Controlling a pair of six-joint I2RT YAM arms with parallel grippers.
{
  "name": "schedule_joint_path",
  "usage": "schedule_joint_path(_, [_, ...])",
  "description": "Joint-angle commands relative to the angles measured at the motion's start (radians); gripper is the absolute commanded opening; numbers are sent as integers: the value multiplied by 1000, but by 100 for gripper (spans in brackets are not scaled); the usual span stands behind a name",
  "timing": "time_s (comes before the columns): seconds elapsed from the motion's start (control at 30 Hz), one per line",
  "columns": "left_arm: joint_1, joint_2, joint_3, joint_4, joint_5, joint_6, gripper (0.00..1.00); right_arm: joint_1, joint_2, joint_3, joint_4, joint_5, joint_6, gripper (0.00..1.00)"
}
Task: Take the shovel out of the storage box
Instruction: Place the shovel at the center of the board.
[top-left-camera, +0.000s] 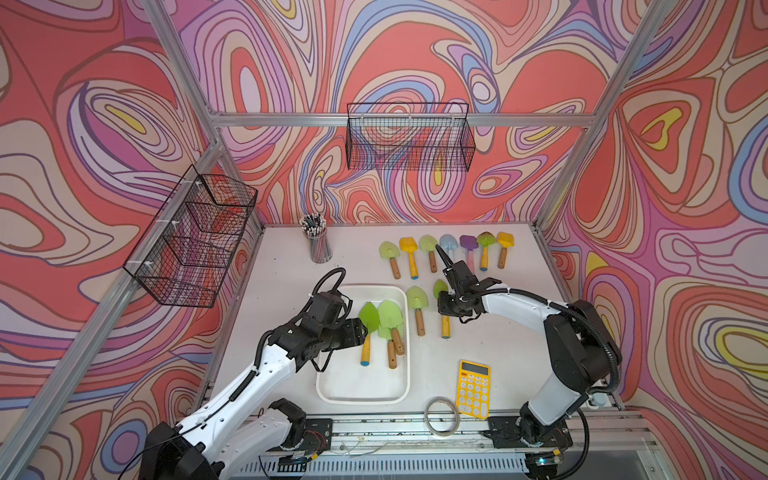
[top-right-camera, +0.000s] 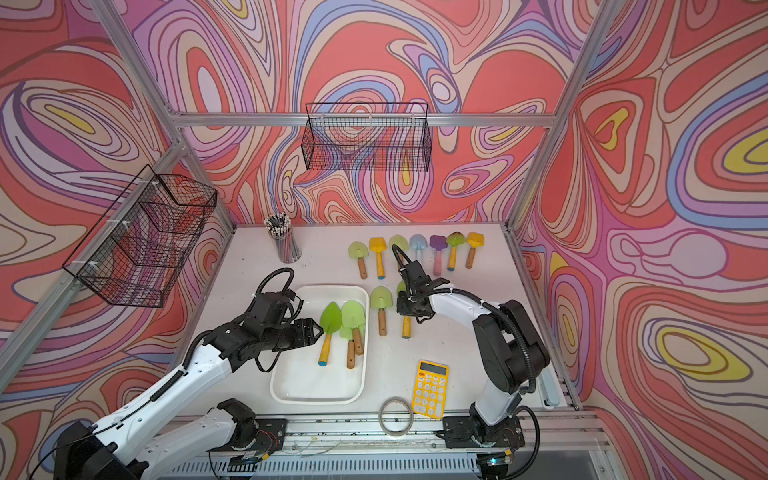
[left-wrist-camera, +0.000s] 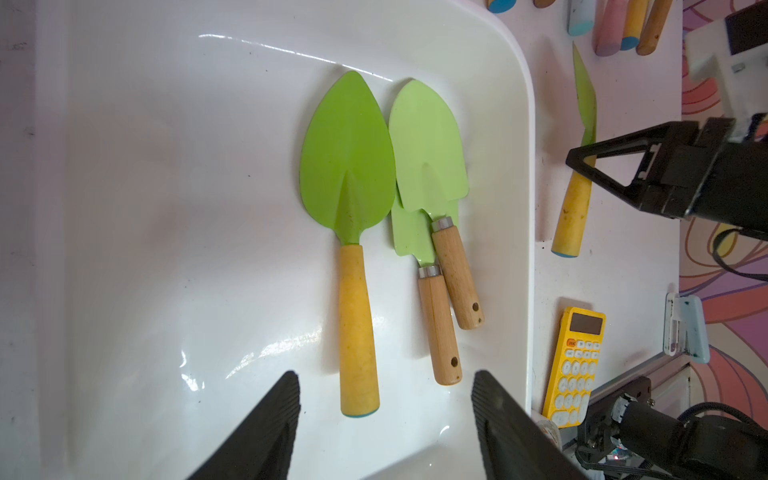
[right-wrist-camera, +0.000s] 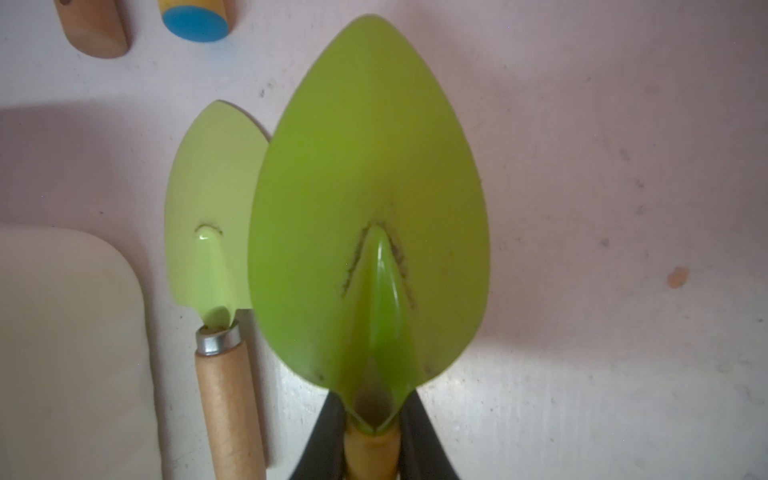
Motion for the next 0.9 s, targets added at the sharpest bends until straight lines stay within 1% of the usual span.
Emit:
schedule_joint_path(0.0, [3,10,-16,22,6,-5,69,-2,16,8,28,13,-5,8])
schedule_joint_path(0.27, [4,24,-27,45,16,-1,69,14,56,9,46,15,4,8])
schedule_joint_path(0.3, [3,25,-27,47,18,0,69,15,86,11,48,17,7,8])
schedule_joint_path(0.53, [4,28,-29,48,18,8,69,35,138,38,45,27,9,9])
schedule_joint_path(0.73, [4,22,-37,44,11,9,69,43,146,49,18,74,15,15])
schedule_joint_path(0.87, [4,25,-35,41,13,13,69,43,140,52,-8,113,12,16])
